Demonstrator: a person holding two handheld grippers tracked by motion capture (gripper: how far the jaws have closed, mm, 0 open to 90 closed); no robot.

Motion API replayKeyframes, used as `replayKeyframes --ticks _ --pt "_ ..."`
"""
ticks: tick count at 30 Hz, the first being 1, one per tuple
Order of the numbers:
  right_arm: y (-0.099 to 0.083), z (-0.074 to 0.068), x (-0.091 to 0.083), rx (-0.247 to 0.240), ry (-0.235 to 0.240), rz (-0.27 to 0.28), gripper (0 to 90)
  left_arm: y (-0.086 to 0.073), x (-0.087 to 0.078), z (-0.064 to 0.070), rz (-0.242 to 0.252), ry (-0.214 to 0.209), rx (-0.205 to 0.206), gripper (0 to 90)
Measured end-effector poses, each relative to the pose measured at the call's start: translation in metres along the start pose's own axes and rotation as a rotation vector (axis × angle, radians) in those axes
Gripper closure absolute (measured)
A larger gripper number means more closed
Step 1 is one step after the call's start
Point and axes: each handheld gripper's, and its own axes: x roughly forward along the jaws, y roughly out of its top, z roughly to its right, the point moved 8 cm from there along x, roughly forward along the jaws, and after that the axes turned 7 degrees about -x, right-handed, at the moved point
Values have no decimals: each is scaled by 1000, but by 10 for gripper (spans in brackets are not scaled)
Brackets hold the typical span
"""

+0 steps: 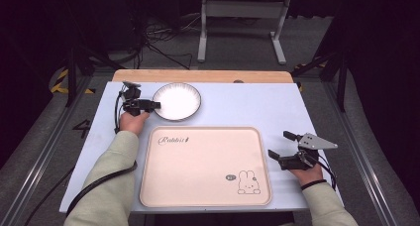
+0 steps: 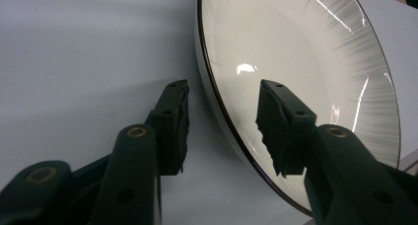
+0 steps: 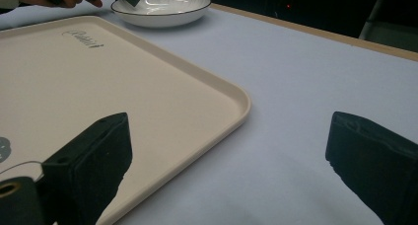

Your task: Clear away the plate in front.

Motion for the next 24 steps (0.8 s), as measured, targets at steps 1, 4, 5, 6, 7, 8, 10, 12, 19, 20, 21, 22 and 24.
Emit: replayKeyframes --ticks 1,4,5,6,7,8,10,12,19,20,21,22,24 --pt "0 0 0 -2 -1 -2 45 0 0 0 -1 3 -7 619" --pt "0 0 0 -4 -1 -2 47 0 2 0 0 5 -13 668" --pt "0 0 0 -5 -1 -3 47 -1 2 0 -2 4 -13 683" --pt "0 0 0 -6 -1 -3 48 -1 2 0 -2 4 -13 699" --pt "0 0 0 -6 -1 -3 48 -1 2 1 -4 4 -19 705" --pt "0 0 0 -7 -1 -3 48 -1 3 1 -9 5 -26 714" --pt "0 0 0 -6 -1 -3 49 -1 4 2 -17 1 -40 727" --pt "0 0 0 -6 0 -1 49 -1 4 2 -11 -6 -63 733" --pt "0 -1 0 -13 3 -4 50 -2 5 2 -1 -10 -68 735" --pt "0 -1 0 -14 3 -5 51 -2 5 1 0 -10 -66 735" --pt "0 -1 1 -14 3 -5 51 -2 5 1 4 -14 -65 735" --pt "0 -1 1 -14 3 -6 51 -2 5 1 10 -20 -64 735" --pt "0 -1 1 -15 3 -9 52 -3 5 1 9 -21 -56 735"
